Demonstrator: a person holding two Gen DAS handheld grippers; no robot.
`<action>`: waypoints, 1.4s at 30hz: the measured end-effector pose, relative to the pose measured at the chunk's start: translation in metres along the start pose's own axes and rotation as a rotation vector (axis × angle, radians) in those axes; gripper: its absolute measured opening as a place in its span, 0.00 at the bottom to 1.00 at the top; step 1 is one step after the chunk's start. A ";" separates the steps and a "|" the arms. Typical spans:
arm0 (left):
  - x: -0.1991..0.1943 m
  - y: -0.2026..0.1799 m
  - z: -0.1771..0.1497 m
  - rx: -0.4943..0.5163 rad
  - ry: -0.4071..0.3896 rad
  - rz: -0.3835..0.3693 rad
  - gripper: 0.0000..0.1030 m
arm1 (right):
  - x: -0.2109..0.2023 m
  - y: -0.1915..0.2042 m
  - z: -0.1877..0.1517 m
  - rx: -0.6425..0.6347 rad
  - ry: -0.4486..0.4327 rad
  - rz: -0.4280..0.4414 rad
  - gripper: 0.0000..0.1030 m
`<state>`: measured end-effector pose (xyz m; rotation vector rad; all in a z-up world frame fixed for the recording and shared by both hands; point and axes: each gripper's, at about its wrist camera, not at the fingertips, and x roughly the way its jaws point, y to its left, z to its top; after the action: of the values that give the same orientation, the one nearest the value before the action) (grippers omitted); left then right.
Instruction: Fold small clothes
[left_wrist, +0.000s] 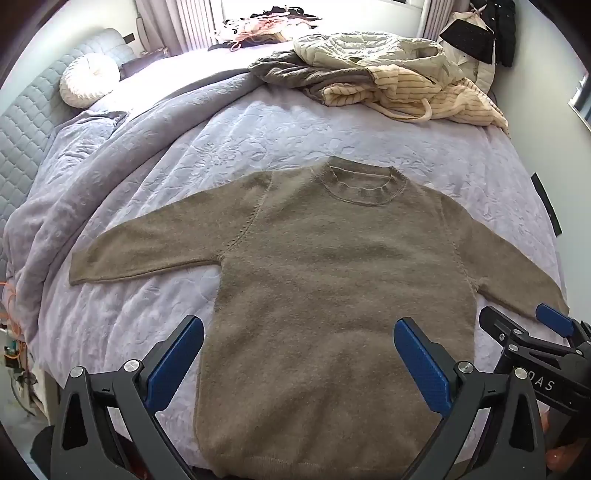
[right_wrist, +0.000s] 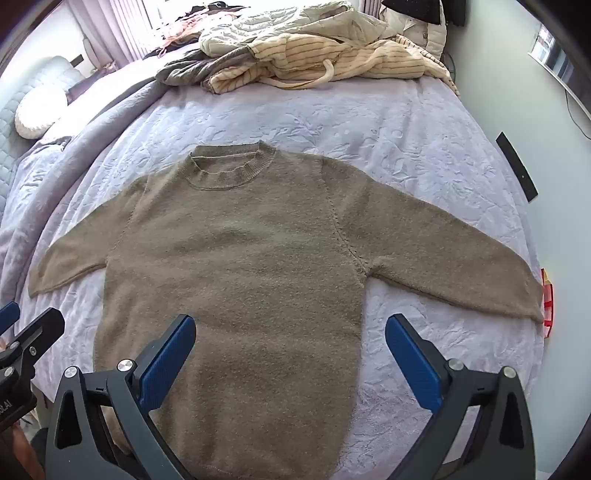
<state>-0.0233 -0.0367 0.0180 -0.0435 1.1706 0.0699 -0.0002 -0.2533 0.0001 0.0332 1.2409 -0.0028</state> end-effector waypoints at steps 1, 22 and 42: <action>0.000 0.000 0.000 -0.001 -0.001 0.001 1.00 | 0.000 0.000 0.000 -0.003 -0.003 -0.002 0.99; -0.001 0.003 0.004 -0.010 0.000 0.015 1.00 | 0.003 0.003 0.000 0.001 0.012 0.007 0.99; 0.001 -0.001 0.009 -0.019 -0.006 0.032 1.00 | 0.009 0.002 0.004 -0.001 0.025 0.012 0.99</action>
<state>-0.0145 -0.0372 0.0202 -0.0411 1.1644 0.1097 0.0065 -0.2516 -0.0075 0.0395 1.2662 0.0084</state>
